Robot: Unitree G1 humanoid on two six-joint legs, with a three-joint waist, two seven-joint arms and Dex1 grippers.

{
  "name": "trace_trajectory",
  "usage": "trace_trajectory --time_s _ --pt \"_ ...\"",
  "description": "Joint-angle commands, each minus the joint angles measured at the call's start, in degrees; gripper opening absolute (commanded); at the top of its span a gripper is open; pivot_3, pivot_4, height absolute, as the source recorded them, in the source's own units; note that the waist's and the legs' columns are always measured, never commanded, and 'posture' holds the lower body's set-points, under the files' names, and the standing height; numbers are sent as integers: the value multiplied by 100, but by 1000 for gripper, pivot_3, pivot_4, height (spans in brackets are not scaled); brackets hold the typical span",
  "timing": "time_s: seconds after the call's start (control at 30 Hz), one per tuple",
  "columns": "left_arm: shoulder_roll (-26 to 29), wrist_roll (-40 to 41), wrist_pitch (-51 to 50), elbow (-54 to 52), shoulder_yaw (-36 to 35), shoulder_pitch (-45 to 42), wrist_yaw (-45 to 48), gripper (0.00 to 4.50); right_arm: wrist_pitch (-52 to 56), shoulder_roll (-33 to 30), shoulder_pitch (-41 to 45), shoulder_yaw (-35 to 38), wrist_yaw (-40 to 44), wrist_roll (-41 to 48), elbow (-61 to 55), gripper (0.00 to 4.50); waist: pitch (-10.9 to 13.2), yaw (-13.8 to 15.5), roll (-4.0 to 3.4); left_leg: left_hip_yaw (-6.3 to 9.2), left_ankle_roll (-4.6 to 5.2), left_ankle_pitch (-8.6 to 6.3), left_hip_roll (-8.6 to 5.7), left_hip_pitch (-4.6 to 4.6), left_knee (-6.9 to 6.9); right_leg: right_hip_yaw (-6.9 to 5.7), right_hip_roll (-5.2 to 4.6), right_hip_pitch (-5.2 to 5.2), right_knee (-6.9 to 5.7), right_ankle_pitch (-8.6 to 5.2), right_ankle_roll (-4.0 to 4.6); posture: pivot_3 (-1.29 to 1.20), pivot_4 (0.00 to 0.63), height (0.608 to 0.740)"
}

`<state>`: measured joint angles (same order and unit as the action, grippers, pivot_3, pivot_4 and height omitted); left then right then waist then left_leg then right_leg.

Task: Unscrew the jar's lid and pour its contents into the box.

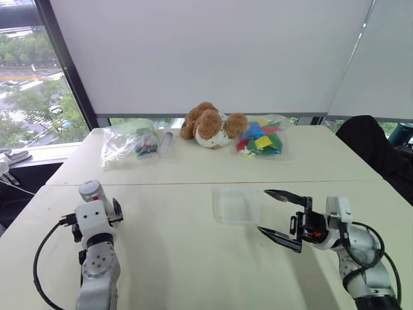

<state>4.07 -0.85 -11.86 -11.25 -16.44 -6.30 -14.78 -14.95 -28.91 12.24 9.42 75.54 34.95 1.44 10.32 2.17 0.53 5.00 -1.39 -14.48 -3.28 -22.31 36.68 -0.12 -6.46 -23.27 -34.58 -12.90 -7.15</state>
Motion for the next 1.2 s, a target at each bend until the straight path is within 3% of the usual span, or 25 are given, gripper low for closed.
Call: trace_trajectory --time_s 0.03,0.6,0.87,0.97,1.07,1.2 --pt "45 -189 241 49 20 -147 -149 4469 -68 28 1 14 -75 17 -257 4500 0 0 0 0 0 0 0 0 1 0 0 0 -1 0 0 0 150 740" --pt "299 -64 724 1041 -279 -800 -349 4469 -109 76 -80 -2 -287 -39 -357 4500 0 0 0 0 0 0 -2 -1 12 0 0 -2 -14 2 -4 0 150 740" --pt "569 -139 1276 2266 -299 -1358 -427 4469 -90 62 -75 -11 -315 -66 -342 4500 0 0 1 2 0 0 -5 -1 32 -1 0 -5 -44 2 -5 0 150 740" --pt "601 7 1395 2580 -326 -1435 -332 3632 -81 61 -47 -17 -332 -68 -332 4500 0 -1 1 2 -1 0 -5 -1 31 0 0 -8 -48 2 -5 0 150 740" --pt "592 60 1439 2679 -330 -1435 -358 2161 -76 48 -47 -12 -341 -65 -327 4500 0 -7 1 2 -1 0 -5 -1 31 0 0 -8 -48 3 -6 0 150 740" --pt "554 202 1501 2485 -339 -1316 -249 2110 -57 45 -26 8 -438 -93 -343 4500 0 -11 0 2 -1 -1 -4 0 30 0 0 -10 -51 3 -6 0 150 740"
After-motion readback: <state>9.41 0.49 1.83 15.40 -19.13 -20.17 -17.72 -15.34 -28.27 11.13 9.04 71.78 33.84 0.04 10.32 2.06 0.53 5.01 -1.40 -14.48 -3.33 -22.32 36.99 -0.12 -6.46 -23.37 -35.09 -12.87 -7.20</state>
